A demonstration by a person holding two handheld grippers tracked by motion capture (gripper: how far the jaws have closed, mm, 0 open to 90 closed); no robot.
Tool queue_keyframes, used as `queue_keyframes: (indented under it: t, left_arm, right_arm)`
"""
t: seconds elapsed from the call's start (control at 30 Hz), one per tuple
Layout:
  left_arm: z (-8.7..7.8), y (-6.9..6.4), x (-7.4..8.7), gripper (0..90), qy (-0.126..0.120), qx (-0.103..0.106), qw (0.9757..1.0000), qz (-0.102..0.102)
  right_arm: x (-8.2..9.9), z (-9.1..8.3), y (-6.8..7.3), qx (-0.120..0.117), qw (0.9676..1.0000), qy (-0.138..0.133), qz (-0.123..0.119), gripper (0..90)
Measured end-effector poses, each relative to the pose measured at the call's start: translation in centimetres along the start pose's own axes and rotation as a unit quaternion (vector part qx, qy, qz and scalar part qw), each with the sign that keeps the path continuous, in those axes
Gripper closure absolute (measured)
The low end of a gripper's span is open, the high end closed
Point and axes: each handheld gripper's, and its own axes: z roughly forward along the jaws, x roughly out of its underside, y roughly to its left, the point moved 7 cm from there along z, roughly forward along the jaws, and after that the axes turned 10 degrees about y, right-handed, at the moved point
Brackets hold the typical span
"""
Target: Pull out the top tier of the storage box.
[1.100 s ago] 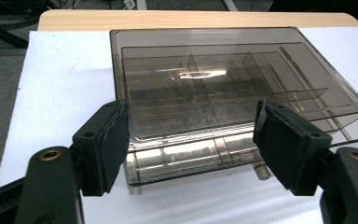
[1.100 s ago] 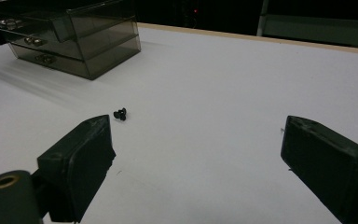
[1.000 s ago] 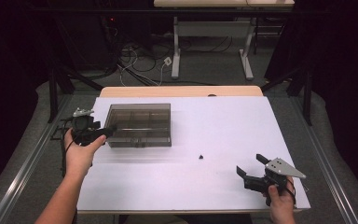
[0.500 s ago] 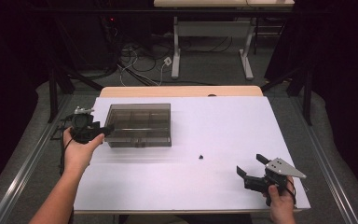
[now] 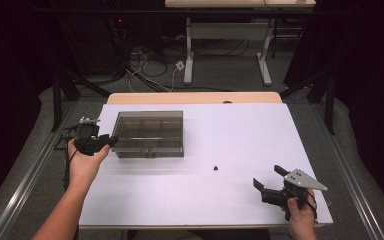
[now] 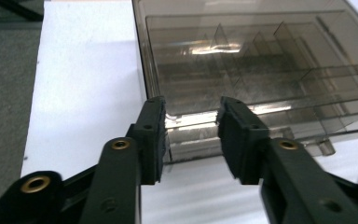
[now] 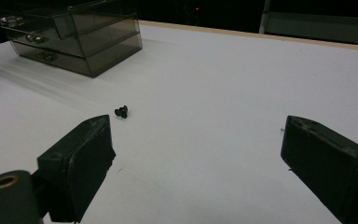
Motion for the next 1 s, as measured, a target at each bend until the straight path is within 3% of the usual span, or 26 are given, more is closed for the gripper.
queue_keyframes:
  t: [0.27, 0.57, 1.0]
  left_arm:
    - [0.3, 0.4, 0.2, 72.4, 0.003, -0.015, 0.9999, -0.005]
    - [1.0, 0.4, 0.5, 79.0, 0.007, -0.015, 0.9997, -0.016]
    - [1.6, 0.7, 0.8, 82.0, 0.001, -0.022, 0.9994, -0.025]
  right_arm:
    - [0.0, 0.1, 0.0, -0.001, 1.0, -0.002, -0.002, 8.8]
    - [0.0, 0.1, 0.0, -0.002, 1.0, 0.0, -0.003, 8.8]
    - [0.0, 0.1, 0.0, -0.002, 1.0, 0.0, -0.004, 8.8]
